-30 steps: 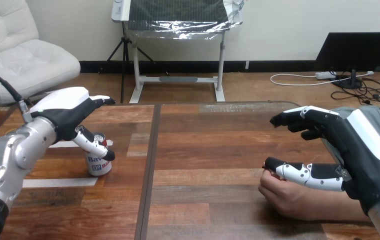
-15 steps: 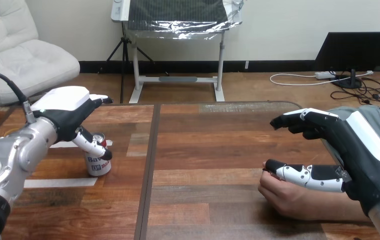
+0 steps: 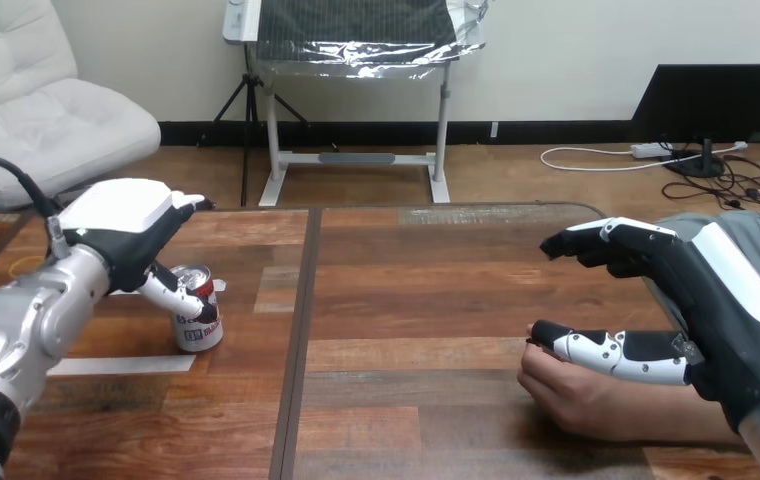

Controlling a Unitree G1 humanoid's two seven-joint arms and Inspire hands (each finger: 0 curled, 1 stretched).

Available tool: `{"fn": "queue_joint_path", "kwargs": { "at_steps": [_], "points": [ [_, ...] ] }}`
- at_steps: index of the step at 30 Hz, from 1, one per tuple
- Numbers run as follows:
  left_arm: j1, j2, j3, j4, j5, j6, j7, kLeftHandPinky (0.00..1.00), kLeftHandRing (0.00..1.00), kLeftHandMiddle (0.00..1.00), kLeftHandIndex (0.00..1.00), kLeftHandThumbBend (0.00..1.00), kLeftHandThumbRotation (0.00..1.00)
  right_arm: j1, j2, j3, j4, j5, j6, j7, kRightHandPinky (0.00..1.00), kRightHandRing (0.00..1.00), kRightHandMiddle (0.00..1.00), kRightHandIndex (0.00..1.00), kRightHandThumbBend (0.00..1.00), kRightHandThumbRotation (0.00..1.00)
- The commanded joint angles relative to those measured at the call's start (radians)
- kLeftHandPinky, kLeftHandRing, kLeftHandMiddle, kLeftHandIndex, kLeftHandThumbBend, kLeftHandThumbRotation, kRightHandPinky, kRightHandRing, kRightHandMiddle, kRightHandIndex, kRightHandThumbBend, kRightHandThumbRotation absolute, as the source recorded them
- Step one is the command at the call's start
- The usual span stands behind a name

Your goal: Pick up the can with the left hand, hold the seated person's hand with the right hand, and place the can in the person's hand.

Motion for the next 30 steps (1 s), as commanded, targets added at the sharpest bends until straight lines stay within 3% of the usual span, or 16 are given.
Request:
{"fn": "queue_joint_path", "kwargs": {
  "at_steps": [1, 12, 23, 30],
  "points": [
    [-0.098, -0.002, -0.017, 0.035, 0.015, -0.015, 0.066, 0.89, 0.93, 0.94, 0.92, 0.89, 0.38, -0.065, -0.02, -0.021, -0.048, -0.013, 0.006, 0.0, 0.82, 0.79, 0.77, 0.7, 0.65, 0.0],
    [-0.119, -0.022, -0.049, 0.113, 0.022, -0.013, 0.115, 0.91, 0.93, 0.94, 0.92, 0.87, 0.41, -0.063, -0.028, -0.023, -0.048, -0.012, 0.006, 0.004, 0.81, 0.78, 0.77, 0.7, 0.65, 0.0],
    [-0.142, -0.047, -0.07, 0.192, 0.012, -0.01, 0.11, 0.89, 0.92, 0.94, 0.92, 0.86, 0.46, -0.062, -0.032, -0.026, -0.051, -0.013, 0.005, 0.012, 0.8, 0.77, 0.75, 0.69, 0.65, 0.0],
    [-0.149, -0.071, -0.058, 0.245, -0.02, -0.007, 0.101, 0.89, 0.92, 0.94, 0.92, 0.86, 0.47, -0.061, -0.032, -0.032, -0.057, -0.011, 0.013, 0.021, 0.8, 0.77, 0.75, 0.69, 0.65, 0.0]
  ]
}}
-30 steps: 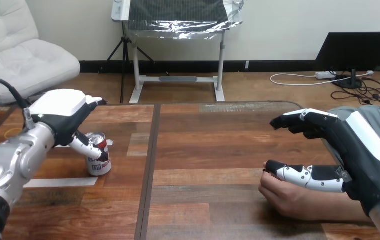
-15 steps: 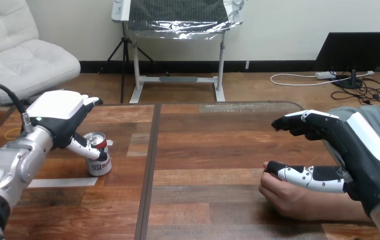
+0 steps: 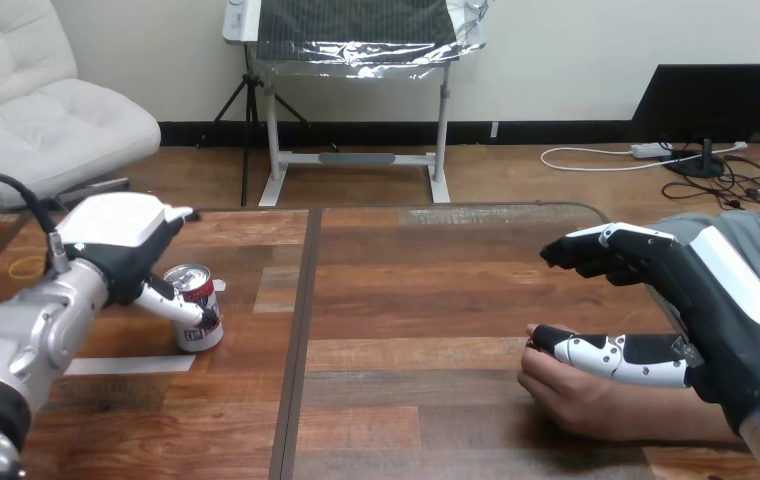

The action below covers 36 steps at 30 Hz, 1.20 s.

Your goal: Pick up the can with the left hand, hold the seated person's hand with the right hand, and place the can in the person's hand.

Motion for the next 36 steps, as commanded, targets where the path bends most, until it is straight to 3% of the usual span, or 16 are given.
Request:
{"fn": "queue_joint_path", "kwargs": {
  "at_steps": [1, 17, 36],
  "points": [
    [-0.087, -0.029, 0.001, 0.044, -0.021, 0.008, 0.009, 0.89, 0.92, 0.94, 0.92, 0.86, 0.48, -0.061, -0.027, -0.03, -0.056, -0.007, -0.001, 0.002, 0.8, 0.77, 0.75, 0.69, 0.65, 0.0],
    [-0.085, -0.073, 0.013, 0.116, -0.055, 0.012, 0.041, 0.85, 0.9, 0.93, 0.91, 0.86, 0.44, -0.06, -0.047, -0.036, -0.064, -0.018, -0.002, 0.018, 0.79, 0.77, 0.75, 0.69, 0.66, 0.0],
    [-0.079, -0.104, 0.012, 0.141, -0.103, 0.024, 0.048, 0.83, 0.91, 0.93, 0.91, 0.85, 0.47, -0.06, -0.063, -0.039, -0.067, -0.018, 0.005, 0.033, 0.78, 0.76, 0.74, 0.69, 0.67, 0.0]
  ]
}}
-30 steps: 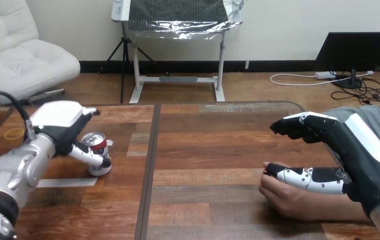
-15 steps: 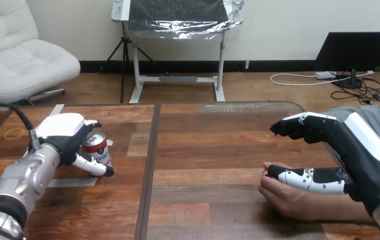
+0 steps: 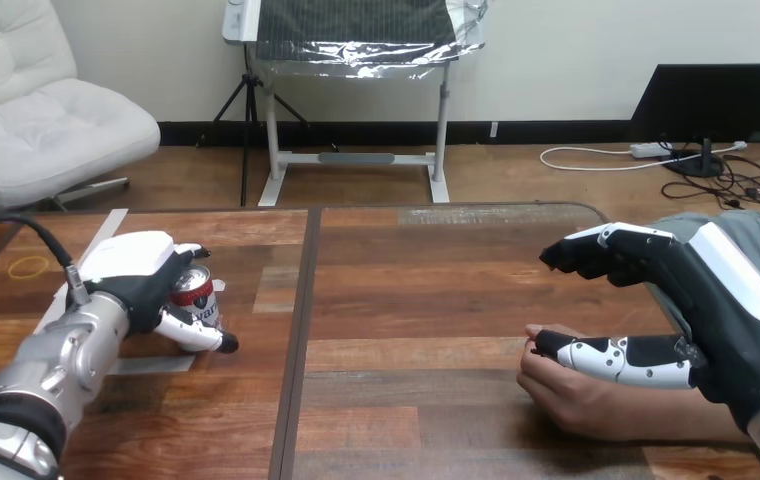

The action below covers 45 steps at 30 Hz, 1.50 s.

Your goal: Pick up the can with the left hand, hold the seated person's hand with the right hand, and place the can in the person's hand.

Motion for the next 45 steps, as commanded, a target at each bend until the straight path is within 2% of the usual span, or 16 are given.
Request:
{"fn": "queue_joint_path", "kwargs": {
  "at_steps": [1, 16, 45],
  "points": [
    [-0.073, -0.01, 0.009, 0.004, -0.018, -0.002, 0.038, 0.83, 0.9, 0.93, 0.91, 0.85, 0.47, -0.06, -0.025, -0.029, -0.048, -0.006, 0.006, 0.005, 0.78, 0.76, 0.74, 0.69, 0.67, 0.0],
    [-0.07, -0.02, 0.002, 0.012, -0.011, -0.004, 0.076, 0.85, 0.9, 0.93, 0.91, 0.85, 0.47, -0.062, -0.024, -0.03, -0.047, -0.005, 0.005, 0.009, 0.78, 0.76, 0.74, 0.69, 0.67, 0.0],
    [-0.069, -0.019, -0.002, 0.015, -0.009, -0.004, 0.077, 0.83, 0.9, 0.93, 0.91, 0.83, 0.46, -0.067, -0.028, -0.027, -0.054, -0.023, 0.03, 0.03, 0.78, 0.77, 0.74, 0.69, 0.66, 0.0]
  ]
}}
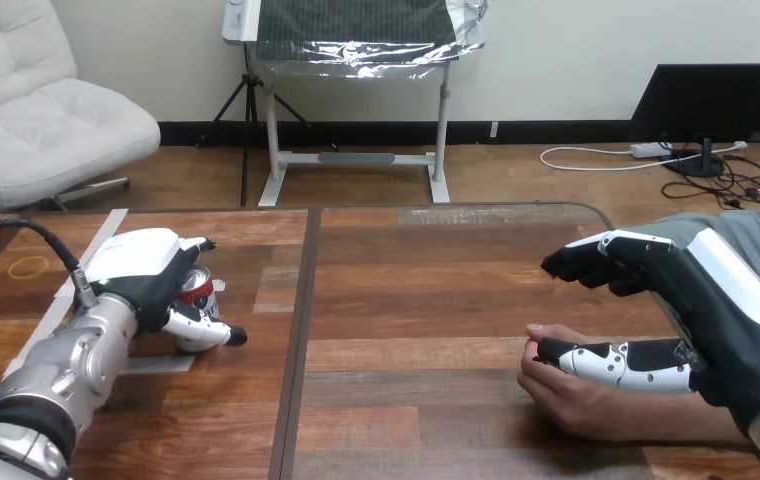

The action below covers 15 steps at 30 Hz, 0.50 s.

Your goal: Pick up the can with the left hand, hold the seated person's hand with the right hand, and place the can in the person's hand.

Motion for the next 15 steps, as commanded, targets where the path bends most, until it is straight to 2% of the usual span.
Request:
{"fn": "queue_joint_path", "kwargs": {
  "at_steps": [1, 8, 15],
  "points": [
    [-0.069, 0.002, 0.0, 0.002, -0.008, -0.004, 0.021, 0.83, 0.9, 0.93, 0.91, 0.83, 0.46, -0.068, -0.026, -0.025, -0.052, -0.004, 0.006, 0.004, 0.78, 0.77, 0.74, 0.69, 0.66, 0.0],
    [-0.062, -0.001, 0.01, 0.007, -0.019, -0.004, 0.031, 0.79, 0.87, 0.89, 0.88, 0.82, 0.43, -0.071, -0.026, -0.026, -0.053, 0.002, 0.013, 0.011, 0.79, 0.77, 0.74, 0.7, 0.65, 0.0],
    [-0.061, -0.008, 0.03, 0.007, -0.045, 0.015, 0.014, 0.68, 0.78, 0.84, 0.83, 0.8, 0.34, -0.075, -0.034, -0.02, -0.053, -0.016, 0.018, 0.014, 0.79, 0.77, 0.74, 0.7, 0.65, 0.0]
  ]
}}
